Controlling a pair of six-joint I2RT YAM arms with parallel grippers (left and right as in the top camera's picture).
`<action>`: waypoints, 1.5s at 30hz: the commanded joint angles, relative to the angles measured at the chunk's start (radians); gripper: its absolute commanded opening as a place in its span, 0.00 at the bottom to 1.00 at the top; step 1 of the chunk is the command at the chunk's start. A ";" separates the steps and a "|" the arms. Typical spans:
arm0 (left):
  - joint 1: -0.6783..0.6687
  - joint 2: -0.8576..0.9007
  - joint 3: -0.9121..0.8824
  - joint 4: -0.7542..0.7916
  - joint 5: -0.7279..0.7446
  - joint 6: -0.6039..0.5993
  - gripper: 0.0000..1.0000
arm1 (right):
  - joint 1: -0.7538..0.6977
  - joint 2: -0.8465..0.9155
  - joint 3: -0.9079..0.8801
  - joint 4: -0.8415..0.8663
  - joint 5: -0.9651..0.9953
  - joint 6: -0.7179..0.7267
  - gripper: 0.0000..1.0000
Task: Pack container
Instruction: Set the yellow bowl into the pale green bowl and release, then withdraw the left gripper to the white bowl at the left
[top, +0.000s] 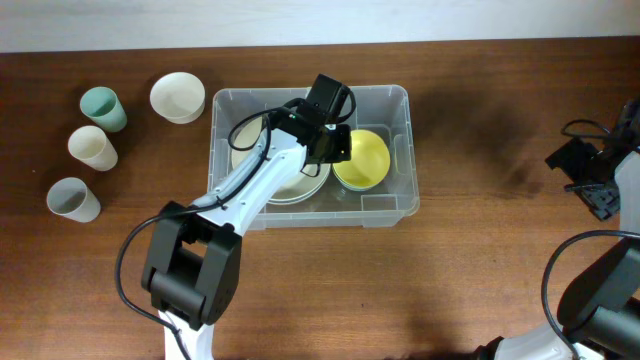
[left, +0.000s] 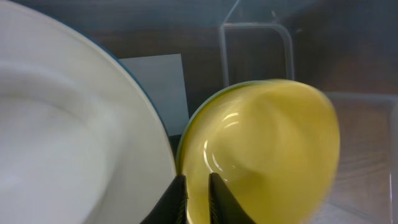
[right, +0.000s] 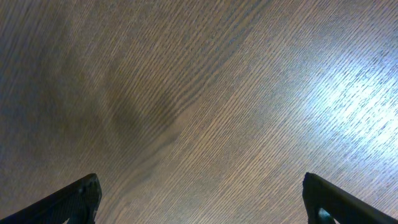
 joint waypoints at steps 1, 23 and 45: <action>-0.008 0.000 0.002 0.006 0.012 0.016 0.23 | 0.003 -0.006 -0.001 0.000 0.005 0.005 0.99; 0.325 -0.024 0.585 -0.387 -0.185 0.048 0.99 | 0.003 -0.006 -0.001 0.000 0.005 0.005 0.99; 0.613 0.279 0.583 -0.354 -0.122 -0.240 0.99 | 0.003 -0.006 -0.001 0.000 0.005 0.005 0.99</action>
